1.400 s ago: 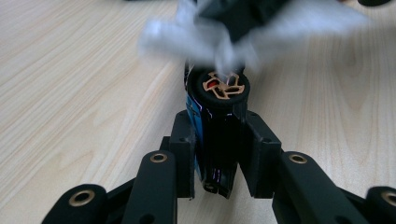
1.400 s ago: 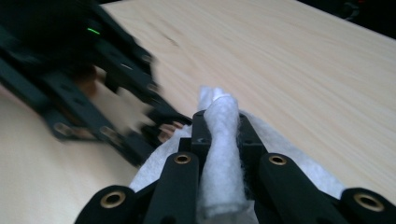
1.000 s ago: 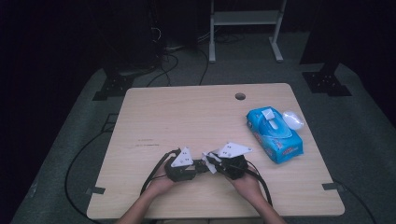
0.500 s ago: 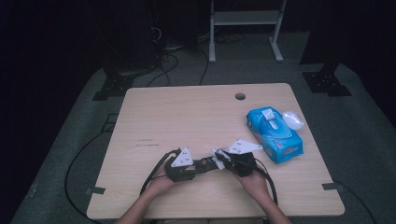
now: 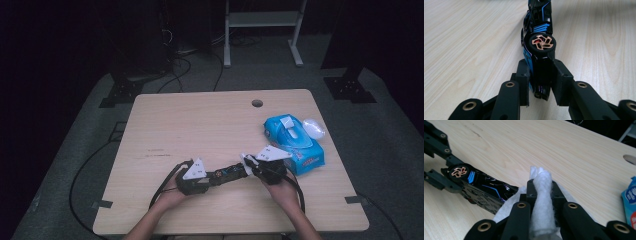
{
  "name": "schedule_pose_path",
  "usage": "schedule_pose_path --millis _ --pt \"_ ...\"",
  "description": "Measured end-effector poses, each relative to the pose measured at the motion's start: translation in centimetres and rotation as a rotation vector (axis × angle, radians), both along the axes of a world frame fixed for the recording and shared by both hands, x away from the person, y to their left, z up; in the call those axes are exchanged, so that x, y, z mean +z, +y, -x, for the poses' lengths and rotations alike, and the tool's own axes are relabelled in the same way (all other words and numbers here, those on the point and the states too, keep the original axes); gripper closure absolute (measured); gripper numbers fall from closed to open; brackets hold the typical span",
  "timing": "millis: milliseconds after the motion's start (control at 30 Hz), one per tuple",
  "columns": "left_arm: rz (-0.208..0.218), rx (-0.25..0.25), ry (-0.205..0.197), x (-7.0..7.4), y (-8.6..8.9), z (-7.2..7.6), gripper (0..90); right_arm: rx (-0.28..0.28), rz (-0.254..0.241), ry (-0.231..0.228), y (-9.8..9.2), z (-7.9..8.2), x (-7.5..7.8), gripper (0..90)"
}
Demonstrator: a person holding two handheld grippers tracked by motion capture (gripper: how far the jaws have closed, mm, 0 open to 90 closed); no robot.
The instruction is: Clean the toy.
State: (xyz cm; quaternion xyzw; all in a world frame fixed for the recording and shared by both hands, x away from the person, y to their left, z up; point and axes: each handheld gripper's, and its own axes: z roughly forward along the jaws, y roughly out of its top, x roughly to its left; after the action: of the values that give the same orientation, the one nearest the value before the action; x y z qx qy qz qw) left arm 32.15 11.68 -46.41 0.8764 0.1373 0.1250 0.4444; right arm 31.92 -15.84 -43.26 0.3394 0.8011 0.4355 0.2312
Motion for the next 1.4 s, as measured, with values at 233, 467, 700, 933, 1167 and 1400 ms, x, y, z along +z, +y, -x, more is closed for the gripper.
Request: schedule_pose_path --millis 233,467,700,933,1167,1400 --pt "0.001 -0.002 0.003 0.1 0.1 -0.1 70.2 0.104 -0.066 0.034 2.1 0.9 -0.1 81.1" --pt "0.012 0.001 0.003 0.2 0.3 -0.1 71.5 0.003 -0.016 0.017 0.0 0.1 0.0 81.0" --pt "0.053 0.021 0.044 0.5 -0.6 -0.6 53.9 0.048 -0.051 0.016 1.2 0.6 -0.2 81.2" --pt "0.011 0.019 0.024 0.3 -0.7 -0.5 61.0 0.168 -0.052 0.001 4.1 1.5 -0.4 81.1" --pt "0.0 0.014 0.007 0.3 -0.6 -0.5 65.2 -0.002 -0.065 0.02 0.1 0.0 -0.4 81.1" --pt "0.005 0.016 0.019 0.3 -0.5 -0.6 65.0 0.088 -0.099 0.027 2.6 0.9 -0.5 81.2"
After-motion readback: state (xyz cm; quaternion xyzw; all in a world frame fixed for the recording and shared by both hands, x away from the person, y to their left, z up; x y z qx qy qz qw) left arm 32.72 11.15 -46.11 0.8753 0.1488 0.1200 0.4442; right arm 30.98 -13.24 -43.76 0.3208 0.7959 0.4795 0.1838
